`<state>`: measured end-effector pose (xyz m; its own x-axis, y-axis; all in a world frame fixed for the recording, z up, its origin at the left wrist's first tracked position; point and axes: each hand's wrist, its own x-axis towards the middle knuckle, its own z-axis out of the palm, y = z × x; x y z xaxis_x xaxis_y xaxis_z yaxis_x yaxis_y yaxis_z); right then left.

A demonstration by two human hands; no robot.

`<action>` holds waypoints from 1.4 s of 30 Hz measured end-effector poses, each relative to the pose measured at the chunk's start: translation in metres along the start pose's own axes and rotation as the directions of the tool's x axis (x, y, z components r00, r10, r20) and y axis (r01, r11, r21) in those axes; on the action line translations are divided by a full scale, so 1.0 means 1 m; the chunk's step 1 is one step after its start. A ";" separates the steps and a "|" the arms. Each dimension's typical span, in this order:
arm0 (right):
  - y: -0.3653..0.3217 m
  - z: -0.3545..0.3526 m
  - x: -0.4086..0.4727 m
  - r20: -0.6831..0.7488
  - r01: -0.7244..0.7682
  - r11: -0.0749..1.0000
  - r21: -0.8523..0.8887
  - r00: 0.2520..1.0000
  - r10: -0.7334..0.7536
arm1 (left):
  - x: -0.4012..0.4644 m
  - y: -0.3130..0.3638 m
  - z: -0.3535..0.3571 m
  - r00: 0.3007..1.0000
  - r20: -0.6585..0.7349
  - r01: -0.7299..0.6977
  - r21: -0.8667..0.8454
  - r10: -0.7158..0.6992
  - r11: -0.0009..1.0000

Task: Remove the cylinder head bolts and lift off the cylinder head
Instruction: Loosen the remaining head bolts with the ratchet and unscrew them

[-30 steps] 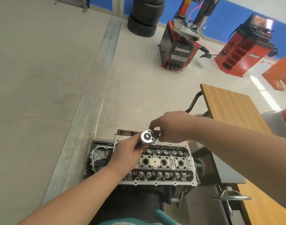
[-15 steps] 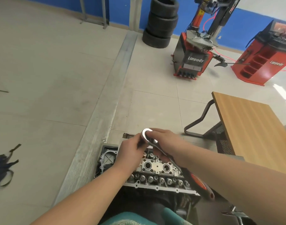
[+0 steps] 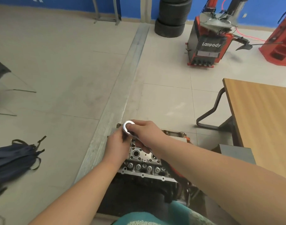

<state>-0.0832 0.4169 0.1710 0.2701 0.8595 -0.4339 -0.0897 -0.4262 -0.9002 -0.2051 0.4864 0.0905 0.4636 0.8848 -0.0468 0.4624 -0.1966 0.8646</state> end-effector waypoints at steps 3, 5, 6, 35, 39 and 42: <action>0.001 -0.003 0.002 0.024 -0.012 1.000 0.014 1.000 0.012 | -0.001 -0.001 0.005 0.999 -0.037 0.041 0.000 -0.041 0.999; -0.005 -0.005 0.005 0.042 -0.030 0.999 -0.024 0.999 0.031 | 0.001 -0.001 0.006 0.996 -0.064 0.056 0.019 -0.055 0.998; -0.008 -0.007 0.008 0.052 -0.036 0.998 -0.050 0.998 0.039 | 0.002 0.000 0.006 0.996 -0.074 0.056 0.024 -0.054 0.998; 0.175 -0.280 -0.070 -0.586 -0.456 0.649 -0.609 0.810 0.019 | -0.010 -0.021 0.035 0.953 -0.293 -0.031 0.151 0.075 0.988; 0.229 -0.316 -0.099 -0.637 -0.549 0.513 -0.659 0.771 0.007 | -0.004 -0.022 0.041 0.946 -0.319 0.001 0.192 0.061 0.981; 0.247 -0.325 -0.106 -0.640 -0.558 0.513 -0.653 0.768 0.020 | -0.002 -0.020 0.044 0.941 -0.335 0.013 0.200 0.055 0.980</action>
<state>0.1778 0.1294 0.0070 0.8193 0.4708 -0.3273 0.4289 -0.8820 -0.1952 -0.1822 0.4697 0.0518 0.2083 0.9629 0.1716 0.6102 -0.2651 0.7466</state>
